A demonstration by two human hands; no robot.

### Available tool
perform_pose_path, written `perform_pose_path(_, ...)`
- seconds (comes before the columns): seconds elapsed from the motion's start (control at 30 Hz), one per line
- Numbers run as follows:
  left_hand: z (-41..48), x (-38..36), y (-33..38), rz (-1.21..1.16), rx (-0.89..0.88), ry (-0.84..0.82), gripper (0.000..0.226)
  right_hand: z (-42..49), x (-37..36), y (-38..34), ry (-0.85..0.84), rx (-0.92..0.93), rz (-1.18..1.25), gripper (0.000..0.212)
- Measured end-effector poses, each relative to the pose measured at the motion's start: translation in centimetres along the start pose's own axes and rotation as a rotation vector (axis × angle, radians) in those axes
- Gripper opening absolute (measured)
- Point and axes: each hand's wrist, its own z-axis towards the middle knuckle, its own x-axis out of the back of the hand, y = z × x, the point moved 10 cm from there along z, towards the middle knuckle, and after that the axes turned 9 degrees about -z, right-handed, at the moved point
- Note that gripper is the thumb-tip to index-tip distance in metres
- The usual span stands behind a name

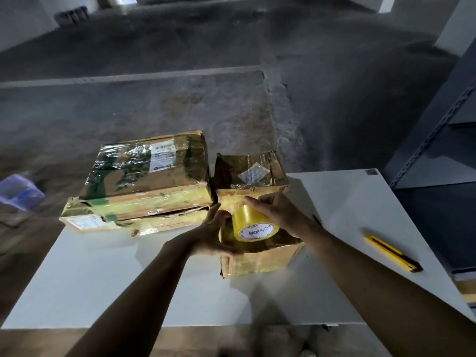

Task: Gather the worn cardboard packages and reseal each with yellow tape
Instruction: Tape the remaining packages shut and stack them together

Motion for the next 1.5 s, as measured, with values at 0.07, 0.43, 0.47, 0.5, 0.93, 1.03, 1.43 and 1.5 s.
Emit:
perform_pose_path(0.07, 0.6, -0.4, 0.4, 0.138, -0.01, 0.023, 0.13, 0.2, -0.9, 0.0, -0.011, -0.005, 0.012, 0.078)
perform_pose_path(0.43, 1.7, -2.2, -1.5, 0.284, -0.032, 0.086, 0.135, -0.5, -2.7, 1.9, 0.05, -0.067, 0.03, 0.069)
perform_pose_path(0.47, 1.8, -2.3, -1.6, 0.304, -0.051, 0.084, 0.132, -0.4, -2.3, 0.9, 0.056, -0.038, -0.067, 0.065)
perform_pose_path(0.5, 1.9, -2.3, -1.7, 0.326, -0.065, 0.086, 0.132, -0.2, -1.5, 0.0, 0.07, -0.007, -0.145, 0.062)
perform_pose_path(0.93, 2.3, -4.1, 2.8, 0.49, -0.037, 0.012, 0.142, -2.0, 5.8, 2.1, 0.149, -0.098, 0.03, 0.062)
perform_pose_path(1.03, 3.7, -5.8, 4.7, 0.48, -0.096, 0.038, 0.142, -3.1, 5.2, 3.2, 0.142, -0.148, 0.141, 0.044)
perform_pose_path(1.43, 5.0, -5.6, 3.5, 0.453, -0.035, 0.101, 0.136, -1.4, 11.1, -1.9, 0.292, 0.11, -0.508, 0.06)
perform_pose_path(1.5, 5.0, -5.7, 3.5, 0.447, -0.025, 0.097, 0.135, -1.8, 12.2, -1.1, 0.295, 0.067, -0.671, 0.06)
